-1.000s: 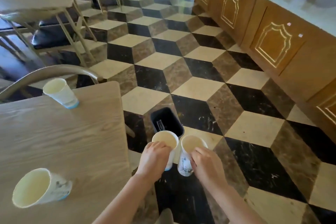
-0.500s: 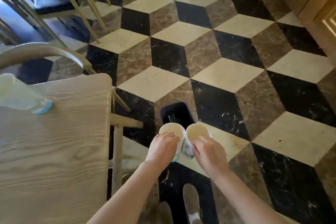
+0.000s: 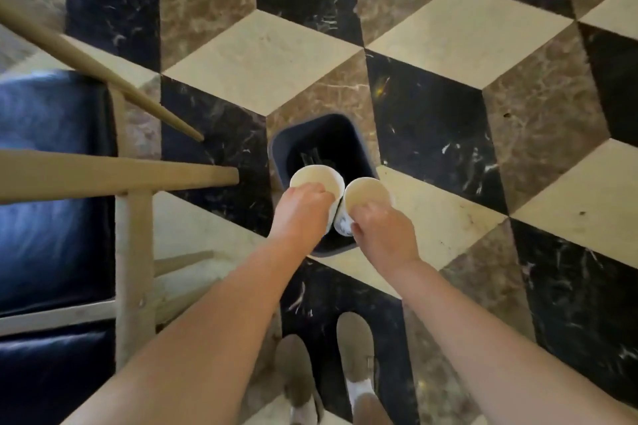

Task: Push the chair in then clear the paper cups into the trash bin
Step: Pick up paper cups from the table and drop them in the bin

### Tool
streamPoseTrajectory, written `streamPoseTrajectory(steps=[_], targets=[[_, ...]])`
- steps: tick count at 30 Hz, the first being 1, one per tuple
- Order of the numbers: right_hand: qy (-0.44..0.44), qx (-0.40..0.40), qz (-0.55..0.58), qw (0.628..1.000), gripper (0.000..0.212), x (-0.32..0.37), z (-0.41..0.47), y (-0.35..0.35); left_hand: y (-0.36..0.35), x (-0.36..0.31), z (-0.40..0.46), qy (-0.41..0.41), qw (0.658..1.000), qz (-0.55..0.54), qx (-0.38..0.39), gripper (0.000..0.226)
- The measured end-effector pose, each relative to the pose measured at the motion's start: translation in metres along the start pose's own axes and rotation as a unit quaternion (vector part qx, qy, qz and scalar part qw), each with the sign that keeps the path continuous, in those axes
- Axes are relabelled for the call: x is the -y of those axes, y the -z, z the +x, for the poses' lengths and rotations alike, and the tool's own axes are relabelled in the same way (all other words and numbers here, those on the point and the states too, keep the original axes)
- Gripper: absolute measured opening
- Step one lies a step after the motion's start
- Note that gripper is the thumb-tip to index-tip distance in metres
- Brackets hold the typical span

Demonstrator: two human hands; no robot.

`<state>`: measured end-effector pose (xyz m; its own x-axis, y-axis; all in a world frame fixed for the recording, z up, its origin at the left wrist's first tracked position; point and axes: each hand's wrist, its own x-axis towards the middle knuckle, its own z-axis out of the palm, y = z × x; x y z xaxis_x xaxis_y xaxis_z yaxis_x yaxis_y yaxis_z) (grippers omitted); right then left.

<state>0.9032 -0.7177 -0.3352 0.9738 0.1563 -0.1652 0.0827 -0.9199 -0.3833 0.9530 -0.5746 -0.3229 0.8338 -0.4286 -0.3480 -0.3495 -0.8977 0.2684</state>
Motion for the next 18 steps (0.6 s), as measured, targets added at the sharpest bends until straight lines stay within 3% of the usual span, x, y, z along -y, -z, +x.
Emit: streamPoseTrajectory(steps=[5, 11, 15, 18], targets=[[-0.008, 0.05, -0.013, 0.999, 0.025, -0.015, 0.01, -0.023, -0.024, 0.003, 0.01, 0.053, 0.998, 0.015, 0.007, 0.026], [-0.013, 0.057, -0.026, 0.998, 0.029, -0.012, 0.003, -0.012, -0.007, -0.008, -0.008, 0.054, 0.999, -0.006, 0.008, 0.027], [-0.003, 0.065, -0.03, 0.997, 0.032, 0.007, -0.006, 0.034, 0.04, -0.025, -0.032, 0.078, 0.997, 0.007, 0.02, 0.038], [0.017, 0.058, -0.027, 0.998, 0.034, 0.034, -0.013, 0.101, 0.102, -0.041, -0.065, 0.087, 0.996, -0.009, -0.016, 0.042]])
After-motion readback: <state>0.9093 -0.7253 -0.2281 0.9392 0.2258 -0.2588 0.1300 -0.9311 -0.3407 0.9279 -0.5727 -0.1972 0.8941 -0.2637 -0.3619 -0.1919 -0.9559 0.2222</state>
